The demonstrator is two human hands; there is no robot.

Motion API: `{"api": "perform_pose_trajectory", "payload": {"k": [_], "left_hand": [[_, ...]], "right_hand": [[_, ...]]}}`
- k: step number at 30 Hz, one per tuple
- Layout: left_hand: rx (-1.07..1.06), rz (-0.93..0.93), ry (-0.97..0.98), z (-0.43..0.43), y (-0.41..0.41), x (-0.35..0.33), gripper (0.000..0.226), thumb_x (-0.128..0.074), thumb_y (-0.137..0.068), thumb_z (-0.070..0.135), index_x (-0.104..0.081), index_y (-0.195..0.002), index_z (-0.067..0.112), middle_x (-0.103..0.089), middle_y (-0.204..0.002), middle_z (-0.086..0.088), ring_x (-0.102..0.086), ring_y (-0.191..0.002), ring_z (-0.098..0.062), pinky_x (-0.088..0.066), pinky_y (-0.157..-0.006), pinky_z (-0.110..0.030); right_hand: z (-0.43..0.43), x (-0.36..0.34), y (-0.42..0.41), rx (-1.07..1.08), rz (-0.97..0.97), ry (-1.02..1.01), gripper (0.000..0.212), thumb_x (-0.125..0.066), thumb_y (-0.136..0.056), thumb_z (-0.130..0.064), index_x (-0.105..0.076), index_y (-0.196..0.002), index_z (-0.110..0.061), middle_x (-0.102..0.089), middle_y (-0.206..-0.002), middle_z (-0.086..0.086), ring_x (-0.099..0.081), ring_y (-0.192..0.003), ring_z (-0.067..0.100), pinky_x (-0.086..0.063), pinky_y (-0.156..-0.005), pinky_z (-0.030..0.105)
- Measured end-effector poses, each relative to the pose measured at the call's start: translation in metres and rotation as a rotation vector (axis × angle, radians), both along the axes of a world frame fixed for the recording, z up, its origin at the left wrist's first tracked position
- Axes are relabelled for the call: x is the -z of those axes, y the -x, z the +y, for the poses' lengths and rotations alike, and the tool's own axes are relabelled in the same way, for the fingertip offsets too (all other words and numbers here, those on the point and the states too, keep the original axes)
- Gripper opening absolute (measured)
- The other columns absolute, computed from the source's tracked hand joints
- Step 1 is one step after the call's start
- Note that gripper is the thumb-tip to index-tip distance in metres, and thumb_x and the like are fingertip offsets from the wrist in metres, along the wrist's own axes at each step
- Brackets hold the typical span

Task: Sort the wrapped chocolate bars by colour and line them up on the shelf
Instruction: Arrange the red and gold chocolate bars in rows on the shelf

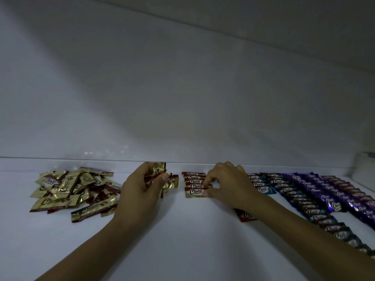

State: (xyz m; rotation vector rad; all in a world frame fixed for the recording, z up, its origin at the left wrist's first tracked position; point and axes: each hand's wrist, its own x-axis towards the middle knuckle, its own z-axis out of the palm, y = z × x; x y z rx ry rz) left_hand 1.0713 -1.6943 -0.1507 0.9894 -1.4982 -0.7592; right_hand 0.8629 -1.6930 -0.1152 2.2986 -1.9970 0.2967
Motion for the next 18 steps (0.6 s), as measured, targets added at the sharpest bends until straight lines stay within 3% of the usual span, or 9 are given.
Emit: {"api": "perform_pose_trajectory", "payload": {"k": [2, 6, 7, 9, 12, 15, 18], "left_hand": [[0.062, 0.015, -0.018, 0.002, 0.0, -0.001, 0.006, -0.063, -0.09, 0.015, -0.064, -0.088, 0.021, -0.071, -0.081, 0.008, -0.065, -0.074, 0.0, -0.046, -0.06, -0.008], [0.145, -0.017, -0.018, 0.003, 0.0, -0.003, 0.016, -0.066, -0.086, 0.005, -0.063, -0.089, 0.02, -0.071, -0.081, 0.012, -0.065, -0.071, 0.001, -0.044, -0.06, -0.007], [0.155, -0.05, -0.013, 0.004, 0.001, -0.003, 0.021, -0.066, -0.086, 0.003, -0.062, -0.092, 0.023, -0.071, -0.08, 0.011, -0.066, -0.072, 0.0, -0.046, -0.062, -0.009], [0.174, -0.13, -0.015, 0.005, 0.003, -0.001, 0.038, -0.067, -0.085, 0.002, -0.055, -0.103, 0.034, -0.073, -0.08, 0.008, -0.068, -0.075, -0.002, -0.051, -0.066, -0.014], [0.149, -0.204, -0.002, 0.006, 0.004, 0.001, 0.053, -0.068, -0.086, 0.009, -0.043, -0.111, 0.047, -0.072, -0.079, 0.011, -0.067, -0.074, 0.002, -0.049, -0.063, -0.01], [0.093, -0.209, 0.028, 0.004, 0.003, 0.001, 0.046, -0.067, -0.086, 0.011, -0.047, -0.105, 0.047, -0.071, -0.079, 0.016, -0.065, -0.077, 0.006, -0.046, -0.063, -0.011], [0.09, -0.234, 0.069, 0.004, 0.003, -0.001, 0.034, -0.065, -0.087, 0.007, -0.059, -0.091, 0.04, -0.069, -0.08, 0.024, -0.063, -0.079, 0.009, -0.044, -0.063, -0.005]], "right_hand": [[-0.002, 0.0, -0.001, -0.026, -0.031, 0.016, 0.032, -0.065, -0.085, -0.041, -0.066, -0.114, -0.027, -0.058, -0.112, -0.004, -0.048, -0.109, 0.015, -0.034, -0.096, 0.032], [0.001, -0.005, -0.022, -0.194, -0.704, -0.082, 0.025, -0.066, -0.087, -0.03, -0.07, -0.108, -0.018, -0.069, -0.099, -0.003, -0.063, -0.092, 0.009, -0.048, -0.079, 0.015], [0.001, -0.005, -0.028, -0.212, -0.793, -0.103, 0.022, -0.069, -0.085, -0.027, -0.07, -0.105, -0.017, -0.07, -0.095, -0.003, -0.064, -0.087, 0.008, -0.049, -0.076, 0.016], [0.0, -0.005, -0.037, -0.243, -0.883, -0.101, 0.012, -0.074, -0.08, -0.019, -0.072, -0.092, -0.017, -0.07, -0.084, -0.003, -0.064, -0.075, 0.007, -0.051, -0.07, 0.02], [-0.001, -0.009, -0.043, -0.243, -0.98, -0.085, 0.006, -0.074, -0.08, -0.009, -0.071, -0.076, -0.014, -0.069, -0.073, -0.002, -0.064, -0.067, 0.009, -0.053, -0.066, 0.022], [-0.002, -0.015, -0.038, -0.136, -1.173, -0.066, 0.004, -0.071, -0.082, -0.008, -0.068, -0.079, -0.006, -0.068, -0.077, 0.009, -0.064, -0.067, 0.014, -0.053, -0.066, 0.026], [0.0, -0.02, -0.026, -0.041, -1.225, -0.107, 0.005, -0.068, -0.084, -0.006, -0.066, -0.088, -0.004, -0.068, -0.074, 0.005, -0.061, -0.055, 0.004, -0.046, -0.05, 0.013]]}}
